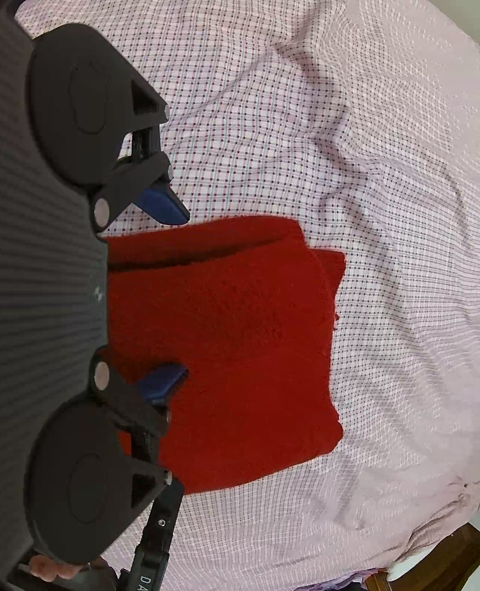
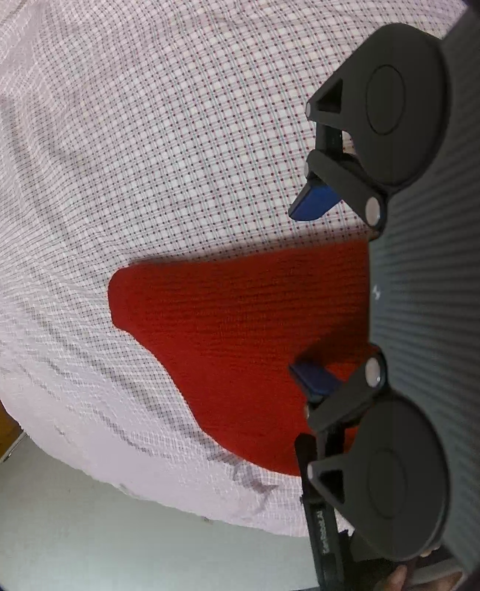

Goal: Fold small clothes

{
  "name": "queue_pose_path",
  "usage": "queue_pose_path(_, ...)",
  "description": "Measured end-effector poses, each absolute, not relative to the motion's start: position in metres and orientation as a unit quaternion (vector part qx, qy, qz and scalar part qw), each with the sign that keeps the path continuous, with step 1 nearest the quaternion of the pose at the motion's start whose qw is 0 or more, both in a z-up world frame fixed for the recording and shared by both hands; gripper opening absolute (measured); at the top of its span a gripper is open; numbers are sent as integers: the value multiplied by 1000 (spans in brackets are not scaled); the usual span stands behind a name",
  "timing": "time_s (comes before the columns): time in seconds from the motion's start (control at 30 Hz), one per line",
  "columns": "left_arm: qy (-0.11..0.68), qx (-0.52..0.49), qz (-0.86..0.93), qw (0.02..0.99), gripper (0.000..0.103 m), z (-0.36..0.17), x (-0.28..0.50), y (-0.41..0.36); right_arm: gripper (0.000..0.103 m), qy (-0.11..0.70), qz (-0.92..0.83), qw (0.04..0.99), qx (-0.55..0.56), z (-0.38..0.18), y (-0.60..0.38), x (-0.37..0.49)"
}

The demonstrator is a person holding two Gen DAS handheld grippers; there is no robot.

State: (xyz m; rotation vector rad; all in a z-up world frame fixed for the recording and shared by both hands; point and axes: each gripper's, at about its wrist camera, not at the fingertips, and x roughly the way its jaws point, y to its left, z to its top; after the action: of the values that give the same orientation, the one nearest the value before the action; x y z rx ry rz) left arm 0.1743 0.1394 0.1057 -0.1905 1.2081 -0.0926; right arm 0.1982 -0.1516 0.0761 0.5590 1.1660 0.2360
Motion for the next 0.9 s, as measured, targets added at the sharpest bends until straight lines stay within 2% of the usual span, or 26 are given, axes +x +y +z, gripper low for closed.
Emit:
queue_pose_path(0.2,571,-98,-47,814,86,100,179,142,86,548,120,779,282,67,-153,204)
queue_pose_path(0.63,580,-128,-55,803,94,79,187,155,86,558,147,758,305,45,-142,215)
queue_pose_path(0.73,579,-137,-64,801,94,76,190,158,88,558,154,751,317,38,-141,218)
queue_pose_path(0.9,581,-196,-74,786,95,61,194,167,91,562,157,740,335,29,-138,223)
